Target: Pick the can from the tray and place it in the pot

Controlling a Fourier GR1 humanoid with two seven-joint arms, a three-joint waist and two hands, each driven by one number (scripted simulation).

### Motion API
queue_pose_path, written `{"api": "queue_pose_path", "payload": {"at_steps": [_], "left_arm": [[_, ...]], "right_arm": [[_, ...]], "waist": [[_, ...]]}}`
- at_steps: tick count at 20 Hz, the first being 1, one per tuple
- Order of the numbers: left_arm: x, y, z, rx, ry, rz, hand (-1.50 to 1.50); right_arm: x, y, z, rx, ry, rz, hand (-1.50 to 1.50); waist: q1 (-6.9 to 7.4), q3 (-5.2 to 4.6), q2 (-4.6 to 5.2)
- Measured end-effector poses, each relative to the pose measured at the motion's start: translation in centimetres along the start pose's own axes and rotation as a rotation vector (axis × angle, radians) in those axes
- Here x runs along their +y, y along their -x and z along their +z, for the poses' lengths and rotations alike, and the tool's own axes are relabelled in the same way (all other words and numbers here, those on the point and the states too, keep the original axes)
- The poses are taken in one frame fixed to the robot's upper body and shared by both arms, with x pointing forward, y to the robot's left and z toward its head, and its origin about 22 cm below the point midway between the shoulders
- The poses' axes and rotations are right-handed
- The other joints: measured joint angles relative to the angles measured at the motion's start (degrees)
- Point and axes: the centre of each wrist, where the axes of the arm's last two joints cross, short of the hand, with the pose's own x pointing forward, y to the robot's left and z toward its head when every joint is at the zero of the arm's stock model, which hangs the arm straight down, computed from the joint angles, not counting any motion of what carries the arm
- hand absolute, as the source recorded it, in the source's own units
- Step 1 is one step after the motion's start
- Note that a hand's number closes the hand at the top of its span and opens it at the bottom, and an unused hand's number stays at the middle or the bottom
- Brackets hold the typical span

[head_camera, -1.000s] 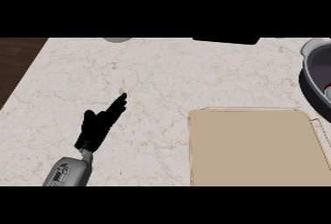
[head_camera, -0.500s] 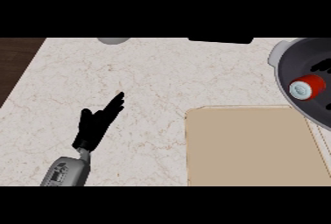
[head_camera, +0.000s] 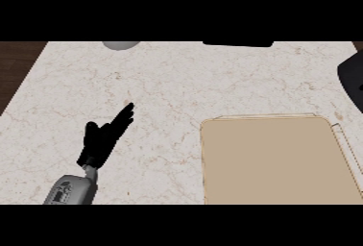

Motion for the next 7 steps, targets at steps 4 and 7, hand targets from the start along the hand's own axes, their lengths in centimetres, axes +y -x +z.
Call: {"api": "queue_pose_path", "payload": {"at_steps": [4, 7], "left_arm": [[0.1, 0.2, 0.2, -0.002, -0.003, 0.002, 0.00], [0.1, 0.2, 0.3, -0.003, -0.002, 0.004, 0.00]], "right_arm": [[-3.0, 0.0, 1.6, -0.008, 0.140, -0.130, -1.50], [-4.9, 0.2, 3.0, -0.021, 0.210, -0.201, -1.50]], "waist": [[-0.01, 0.05, 0.29], [0.11, 0.11, 0.43]]}}
